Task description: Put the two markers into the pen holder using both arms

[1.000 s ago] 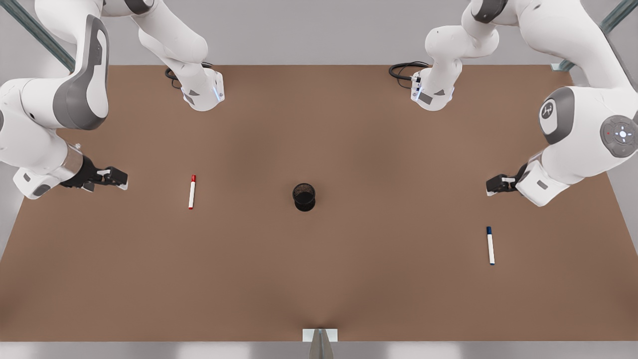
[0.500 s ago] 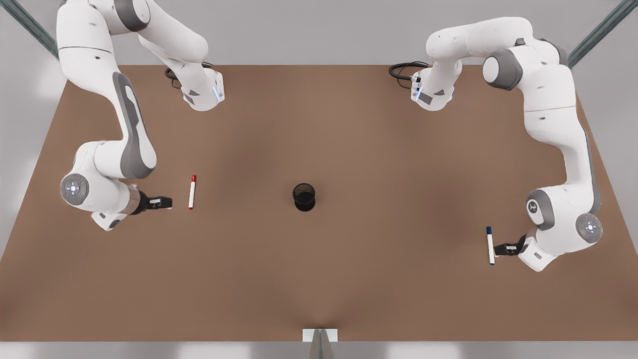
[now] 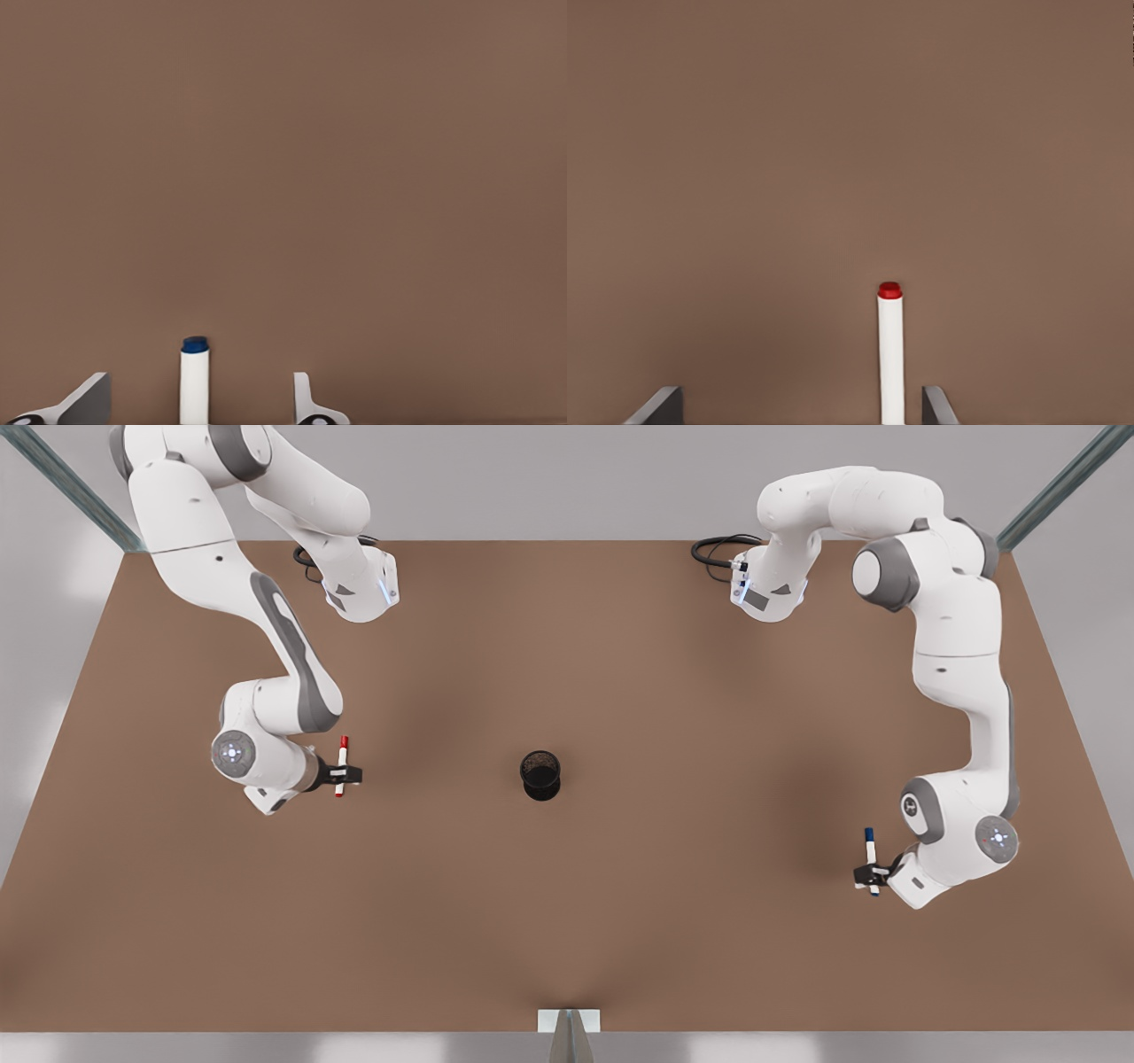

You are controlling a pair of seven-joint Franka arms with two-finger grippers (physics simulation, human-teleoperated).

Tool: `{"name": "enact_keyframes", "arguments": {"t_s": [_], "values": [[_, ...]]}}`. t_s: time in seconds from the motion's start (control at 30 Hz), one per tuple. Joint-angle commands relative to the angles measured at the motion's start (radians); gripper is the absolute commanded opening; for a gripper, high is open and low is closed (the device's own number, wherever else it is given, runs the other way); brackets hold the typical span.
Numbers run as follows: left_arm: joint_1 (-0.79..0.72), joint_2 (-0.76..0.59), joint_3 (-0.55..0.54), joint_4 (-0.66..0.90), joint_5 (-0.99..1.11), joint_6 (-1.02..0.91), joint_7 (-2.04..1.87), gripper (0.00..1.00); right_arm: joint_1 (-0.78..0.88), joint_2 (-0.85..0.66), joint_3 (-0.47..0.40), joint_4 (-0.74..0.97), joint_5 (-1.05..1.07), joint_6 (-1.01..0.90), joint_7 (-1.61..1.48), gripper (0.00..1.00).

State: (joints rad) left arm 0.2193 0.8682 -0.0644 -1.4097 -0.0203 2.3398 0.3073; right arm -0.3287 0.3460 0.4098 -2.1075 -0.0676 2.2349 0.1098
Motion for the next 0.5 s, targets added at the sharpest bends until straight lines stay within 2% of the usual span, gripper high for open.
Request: {"name": "enact_keyframes", "arguments": {"t_s": [0.0,0.17,0.3,0.37,0.47], "values": [[0.0,0.009,0.0,0.001,0.002,0.015,0.087,1.0,-0.004,0.001,0.0,-0.022,-0.011,0.078,0.149,1.0],[0.003,0.026,0.0,0.003,0.003,0.015,0.087,1.0,-0.033,0.037,-0.002,-0.045,-0.024,0.121,0.145,0.99],[0.003,0.034,0.0,0.003,0.008,0.015,0.088,0.94,-0.05,0.071,-0.011,-0.045,-0.078,0.157,0.143,0.99],[0.003,0.034,0.0,0.003,0.008,0.015,0.088,0.72,-0.07,0.097,-0.012,-0.043,-0.113,0.173,0.14,0.97],[0.003,0.034,0.0,0.003,0.008,0.015,0.088,0.64,-0.072,0.117,-0.012,-0.043,-0.113,0.187,0.14,0.94]]}}
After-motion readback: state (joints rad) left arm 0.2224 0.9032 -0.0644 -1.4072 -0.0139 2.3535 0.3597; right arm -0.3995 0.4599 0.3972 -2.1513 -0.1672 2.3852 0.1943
